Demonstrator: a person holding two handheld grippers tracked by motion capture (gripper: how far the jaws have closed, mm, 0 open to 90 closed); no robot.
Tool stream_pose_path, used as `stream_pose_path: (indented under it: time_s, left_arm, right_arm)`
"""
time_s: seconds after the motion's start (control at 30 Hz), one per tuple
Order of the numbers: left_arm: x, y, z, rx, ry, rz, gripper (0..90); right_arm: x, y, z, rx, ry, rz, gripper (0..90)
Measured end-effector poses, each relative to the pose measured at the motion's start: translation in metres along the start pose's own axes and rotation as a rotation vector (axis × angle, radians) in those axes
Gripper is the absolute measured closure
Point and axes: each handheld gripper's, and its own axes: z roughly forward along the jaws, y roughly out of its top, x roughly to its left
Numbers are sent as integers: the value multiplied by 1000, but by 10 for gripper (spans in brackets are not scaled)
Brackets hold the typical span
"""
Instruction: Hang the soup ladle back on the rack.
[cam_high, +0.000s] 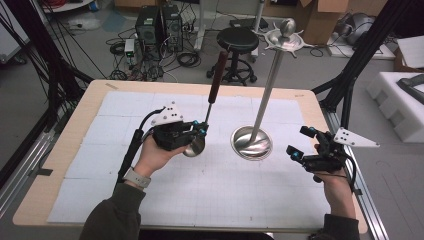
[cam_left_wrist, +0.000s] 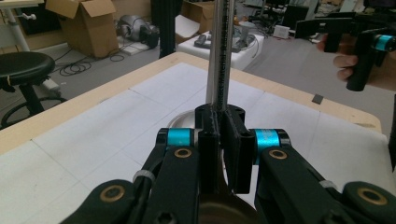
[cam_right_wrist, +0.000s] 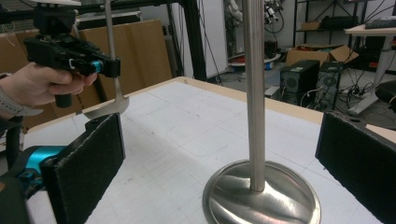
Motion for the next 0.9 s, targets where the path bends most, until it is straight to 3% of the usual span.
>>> stream_pose_path:
  time_s: [0.23,0.5,0.9]
  left_arm:
    - [-1,11,7,2,-2,19,844]
    - [-11,33,20,11,-14,51,844]
    - [-21,45,37,30,-1,69,844]
  right_arm:
    - [0,0,0,-1,7,0,0]
    - [1,0,0,-8,13,-1,0]
    - [0,1,-3,-21,16,3,0]
